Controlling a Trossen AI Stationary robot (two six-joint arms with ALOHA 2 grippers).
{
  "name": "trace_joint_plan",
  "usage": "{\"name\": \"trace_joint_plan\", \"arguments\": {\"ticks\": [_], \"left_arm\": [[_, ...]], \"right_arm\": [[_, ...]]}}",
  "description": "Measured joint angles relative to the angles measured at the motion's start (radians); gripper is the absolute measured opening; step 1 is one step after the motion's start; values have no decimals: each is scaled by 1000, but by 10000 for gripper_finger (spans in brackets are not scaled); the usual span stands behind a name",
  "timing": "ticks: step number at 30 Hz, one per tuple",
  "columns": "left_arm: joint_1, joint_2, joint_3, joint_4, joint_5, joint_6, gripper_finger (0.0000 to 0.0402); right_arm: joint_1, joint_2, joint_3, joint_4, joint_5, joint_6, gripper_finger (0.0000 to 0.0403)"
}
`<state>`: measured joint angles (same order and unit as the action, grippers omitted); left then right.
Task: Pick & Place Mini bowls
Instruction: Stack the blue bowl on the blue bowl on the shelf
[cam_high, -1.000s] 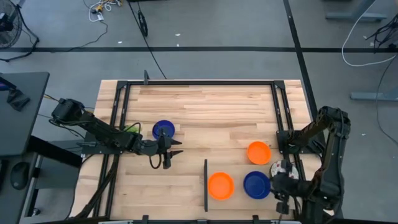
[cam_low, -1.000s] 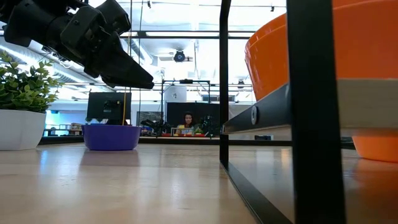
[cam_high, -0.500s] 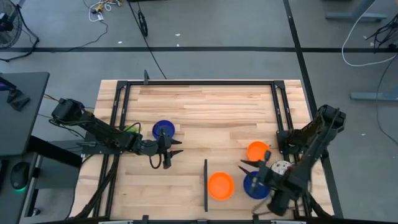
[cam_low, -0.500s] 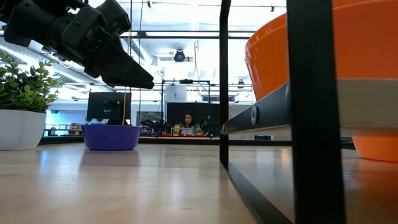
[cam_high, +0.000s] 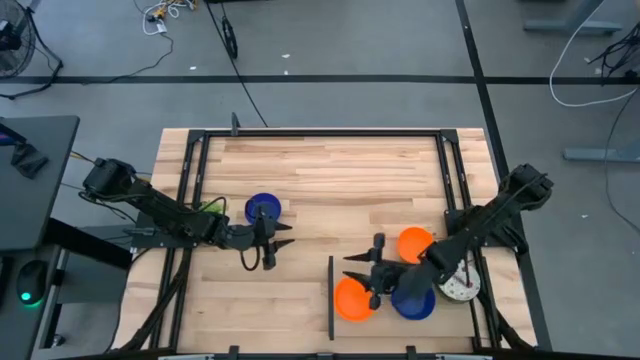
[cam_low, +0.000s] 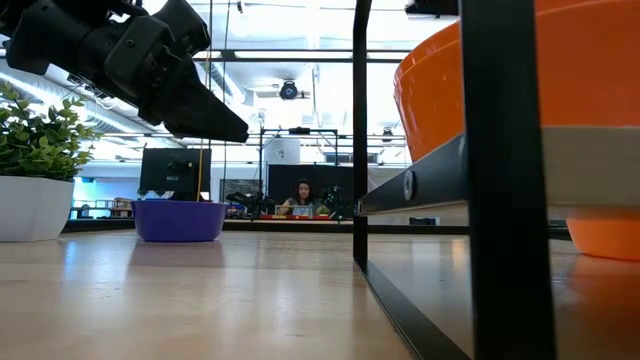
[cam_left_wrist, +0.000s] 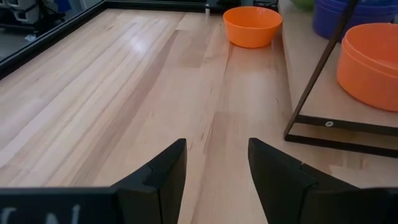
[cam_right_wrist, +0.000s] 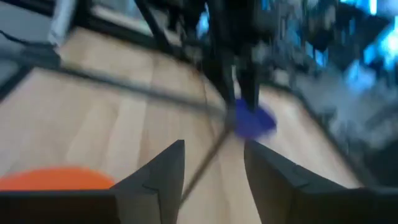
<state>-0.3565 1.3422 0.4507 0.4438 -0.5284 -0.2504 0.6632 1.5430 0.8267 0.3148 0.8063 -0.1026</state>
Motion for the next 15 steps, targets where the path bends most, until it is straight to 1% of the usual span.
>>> {"name": "trace_joint_plan", "arguments": {"ticks": [3,5,6,8,9,12,13,15], "left_arm": [[0,-4,2,-15,24,-27,177],[0,-28,26,-94,27,-62,177],[2,-44,54,-163,24,-80,177],[9,-70,129,-357,9,-114,177],[15,-81,173,-485,-3,-138,177],[46,-80,325,-836,-8,-207,177],[57,-78,370,-936,4,-223,177],[87,-65,433,-1070,54,-236,177]], "right_arm": [[-57,-22,-63,253,-67,-207,171],[-98,-25,-113,440,-113,-309,171],[-117,-27,-143,535,-129,-344,171],[-160,-28,-195,694,-148,-378,171],[-182,-28,-223,756,-149,-376,171],[-242,-28,-298,894,-136,-318,171],[-256,-28,-315,924,-138,-296,172],[-276,-29,-354,954,-146,-254,172]]}}
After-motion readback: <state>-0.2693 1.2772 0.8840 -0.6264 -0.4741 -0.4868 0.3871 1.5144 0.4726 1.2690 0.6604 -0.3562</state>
